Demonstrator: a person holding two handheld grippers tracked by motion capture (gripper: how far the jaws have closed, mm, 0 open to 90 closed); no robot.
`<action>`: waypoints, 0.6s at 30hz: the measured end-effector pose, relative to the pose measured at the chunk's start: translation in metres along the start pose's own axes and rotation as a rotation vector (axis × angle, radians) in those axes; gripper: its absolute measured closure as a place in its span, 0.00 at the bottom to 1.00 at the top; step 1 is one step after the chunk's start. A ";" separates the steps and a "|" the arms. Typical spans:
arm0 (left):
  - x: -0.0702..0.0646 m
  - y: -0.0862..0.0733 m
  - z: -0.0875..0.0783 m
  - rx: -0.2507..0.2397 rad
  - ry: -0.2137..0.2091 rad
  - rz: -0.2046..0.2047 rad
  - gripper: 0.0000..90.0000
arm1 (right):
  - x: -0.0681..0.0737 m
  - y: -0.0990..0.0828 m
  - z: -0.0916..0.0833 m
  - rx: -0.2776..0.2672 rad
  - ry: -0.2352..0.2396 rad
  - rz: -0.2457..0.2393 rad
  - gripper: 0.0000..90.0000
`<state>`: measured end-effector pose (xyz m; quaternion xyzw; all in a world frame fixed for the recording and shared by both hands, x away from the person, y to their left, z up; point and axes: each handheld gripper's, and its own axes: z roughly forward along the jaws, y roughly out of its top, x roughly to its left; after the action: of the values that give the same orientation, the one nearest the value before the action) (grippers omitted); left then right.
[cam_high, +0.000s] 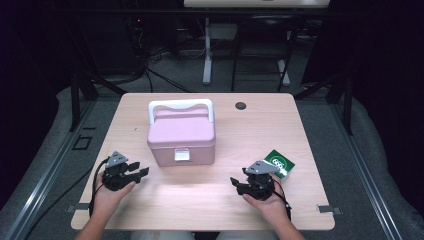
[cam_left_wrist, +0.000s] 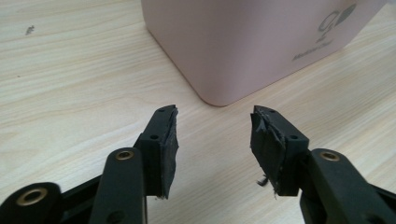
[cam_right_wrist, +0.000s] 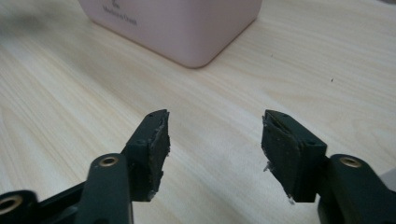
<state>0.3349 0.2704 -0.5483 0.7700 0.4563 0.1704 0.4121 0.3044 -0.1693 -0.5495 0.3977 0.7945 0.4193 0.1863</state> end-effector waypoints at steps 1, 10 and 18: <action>0.000 0.000 0.000 -0.002 -0.007 0.003 0.57 | 0.001 0.000 0.000 0.003 -0.004 -0.005 0.46; -0.005 0.000 0.004 0.008 -0.028 0.032 0.57 | 0.005 0.000 0.002 0.001 -0.001 0.003 0.51; -0.003 0.001 0.003 0.007 -0.025 0.015 0.57 | 0.001 -0.002 -0.001 -0.007 0.018 0.041 0.53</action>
<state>0.3364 0.2663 -0.5488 0.7768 0.4460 0.1621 0.4139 0.3025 -0.1698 -0.5501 0.4094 0.7863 0.4295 0.1721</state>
